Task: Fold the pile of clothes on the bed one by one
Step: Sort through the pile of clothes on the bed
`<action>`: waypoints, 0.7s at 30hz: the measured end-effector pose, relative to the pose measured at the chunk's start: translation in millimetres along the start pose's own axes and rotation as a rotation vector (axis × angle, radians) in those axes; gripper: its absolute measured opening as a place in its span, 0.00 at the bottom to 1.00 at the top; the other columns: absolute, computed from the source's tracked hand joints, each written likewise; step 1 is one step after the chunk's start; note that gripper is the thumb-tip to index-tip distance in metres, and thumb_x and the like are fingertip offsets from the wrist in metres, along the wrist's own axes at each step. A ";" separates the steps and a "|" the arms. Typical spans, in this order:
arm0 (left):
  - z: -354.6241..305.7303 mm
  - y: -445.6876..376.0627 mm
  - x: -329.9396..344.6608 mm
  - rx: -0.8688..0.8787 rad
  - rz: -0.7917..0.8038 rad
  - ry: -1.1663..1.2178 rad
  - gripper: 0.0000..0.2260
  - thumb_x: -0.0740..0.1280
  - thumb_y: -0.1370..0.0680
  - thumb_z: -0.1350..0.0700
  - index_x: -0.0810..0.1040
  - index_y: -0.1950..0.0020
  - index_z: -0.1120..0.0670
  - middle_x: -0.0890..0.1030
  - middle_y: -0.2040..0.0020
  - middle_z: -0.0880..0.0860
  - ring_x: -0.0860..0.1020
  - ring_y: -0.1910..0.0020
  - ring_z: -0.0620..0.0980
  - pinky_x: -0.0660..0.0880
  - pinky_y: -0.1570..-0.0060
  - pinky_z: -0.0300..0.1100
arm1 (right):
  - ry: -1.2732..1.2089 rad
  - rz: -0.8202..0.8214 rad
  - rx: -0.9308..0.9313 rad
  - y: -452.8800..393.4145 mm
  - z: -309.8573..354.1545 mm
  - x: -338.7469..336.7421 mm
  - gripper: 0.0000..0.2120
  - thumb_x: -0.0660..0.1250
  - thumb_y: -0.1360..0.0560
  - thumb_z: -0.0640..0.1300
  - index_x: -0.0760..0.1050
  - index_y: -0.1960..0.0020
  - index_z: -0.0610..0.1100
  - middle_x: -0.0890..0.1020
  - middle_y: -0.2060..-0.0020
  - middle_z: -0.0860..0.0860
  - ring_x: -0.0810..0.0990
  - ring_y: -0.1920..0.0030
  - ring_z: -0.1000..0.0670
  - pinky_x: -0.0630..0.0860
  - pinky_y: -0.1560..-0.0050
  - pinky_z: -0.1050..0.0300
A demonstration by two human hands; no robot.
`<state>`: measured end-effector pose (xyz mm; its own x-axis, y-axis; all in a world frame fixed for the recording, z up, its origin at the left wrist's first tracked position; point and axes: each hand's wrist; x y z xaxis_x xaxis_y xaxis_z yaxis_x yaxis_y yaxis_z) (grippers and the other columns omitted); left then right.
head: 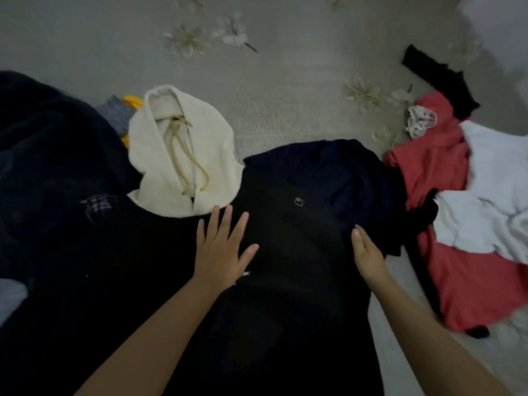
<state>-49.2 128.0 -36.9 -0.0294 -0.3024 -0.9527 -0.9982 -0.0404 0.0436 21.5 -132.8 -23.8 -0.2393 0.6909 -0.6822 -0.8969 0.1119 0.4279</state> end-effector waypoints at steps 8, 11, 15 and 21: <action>8.7 17.0 72.3 -0.087 0.352 -0.204 0.39 0.28 0.36 0.29 0.39 0.27 0.42 0.41 0.24 0.54 0.41 0.26 0.56 0.42 0.31 0.59 | 0.176 -0.093 -0.166 17.1 -9.6 -6.9 0.15 0.62 0.24 0.48 0.77 0.47 0.37 0.82 0.55 0.42 0.79 0.52 0.43 0.64 0.62 0.65; 2.4 14.0 66.7 -0.098 0.318 -0.142 0.30 0.48 0.24 0.35 0.45 0.25 0.43 0.45 0.23 0.54 0.43 0.25 0.55 0.45 0.31 0.60 | 0.331 0.060 -0.262 46.1 -9.6 5.1 0.18 0.61 0.24 0.52 0.78 0.44 0.41 0.81 0.53 0.42 0.77 0.48 0.44 0.68 0.50 0.58; -21.3 14.5 35.9 -0.044 0.058 0.127 0.25 0.58 0.23 0.45 0.66 0.30 0.56 0.64 0.29 0.62 0.58 0.30 0.67 0.57 0.37 0.67 | 0.336 0.217 -0.240 83.3 -31.7 21.6 0.20 0.54 0.25 0.60 0.73 0.37 0.55 0.66 0.36 0.51 0.58 0.33 0.50 0.47 0.31 0.56; -80.8 -10.6 16.7 0.336 -0.109 0.122 0.26 0.57 0.26 0.43 0.73 0.35 0.58 0.71 0.34 0.65 0.65 0.36 0.73 0.63 0.44 0.70 | -0.092 -0.076 -0.087 105.9 -58.2 36.6 0.27 0.68 0.27 0.44 0.64 0.30 0.45 0.67 0.35 0.47 0.70 0.37 0.50 0.62 0.42 0.74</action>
<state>-35.0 46.4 -29.0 0.0643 -0.4255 -0.9027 -0.9571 0.2299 -0.1765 -104.0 -137.2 -38.0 -0.1383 0.7460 -0.6515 -0.9409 0.1063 0.3215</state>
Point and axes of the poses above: each hand's wrist, its own y-axis away from the middle knuckle, its own x-axis out of the palm, z = x × y
